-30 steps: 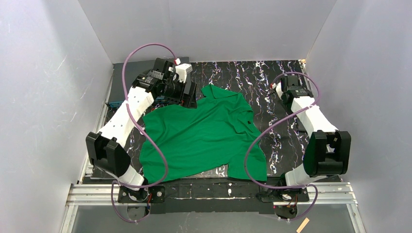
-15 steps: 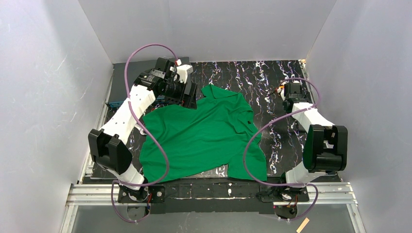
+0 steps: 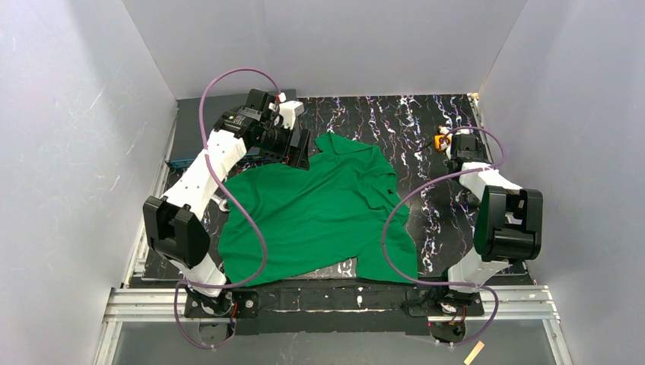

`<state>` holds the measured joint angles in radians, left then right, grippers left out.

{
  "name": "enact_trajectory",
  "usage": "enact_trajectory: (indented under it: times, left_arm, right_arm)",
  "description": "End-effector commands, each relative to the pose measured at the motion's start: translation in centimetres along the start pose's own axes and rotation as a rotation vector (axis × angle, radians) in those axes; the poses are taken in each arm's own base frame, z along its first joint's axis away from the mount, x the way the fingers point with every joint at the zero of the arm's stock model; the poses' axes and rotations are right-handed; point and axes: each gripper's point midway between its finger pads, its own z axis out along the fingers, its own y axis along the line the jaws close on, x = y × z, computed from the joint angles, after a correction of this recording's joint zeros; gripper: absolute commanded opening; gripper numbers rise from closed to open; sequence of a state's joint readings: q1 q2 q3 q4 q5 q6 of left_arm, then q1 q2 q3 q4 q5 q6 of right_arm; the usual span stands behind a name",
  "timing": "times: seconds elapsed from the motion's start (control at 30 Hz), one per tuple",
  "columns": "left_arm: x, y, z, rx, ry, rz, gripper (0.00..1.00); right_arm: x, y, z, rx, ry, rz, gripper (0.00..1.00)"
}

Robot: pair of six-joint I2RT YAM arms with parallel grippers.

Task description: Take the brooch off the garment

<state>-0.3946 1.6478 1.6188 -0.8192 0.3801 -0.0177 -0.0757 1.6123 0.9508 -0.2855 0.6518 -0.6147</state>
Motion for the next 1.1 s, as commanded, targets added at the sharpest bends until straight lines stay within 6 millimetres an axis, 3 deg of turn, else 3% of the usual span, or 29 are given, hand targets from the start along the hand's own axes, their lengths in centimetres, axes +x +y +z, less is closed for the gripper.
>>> enact_trajectory:
  times: [0.0, 0.77, 1.07]
  left_arm:
    - [-0.8, -0.4, -0.9, 0.005, -0.020, 0.020, 0.98]
    - [-0.7, -0.1, -0.7, 0.003, -0.013, 0.044, 0.98]
    - [-0.5, 0.0, -0.8, -0.003, -0.012, 0.055, 0.98]
  right_arm:
    - [-0.2, -0.7, 0.8, 0.039, -0.007, 0.009, 0.01]
    - [-0.3, 0.3, 2.6, 0.026, 0.025, -0.014, 0.01]
    - [-0.4, 1.2, 2.3, -0.038, 0.024, -0.008, 0.21]
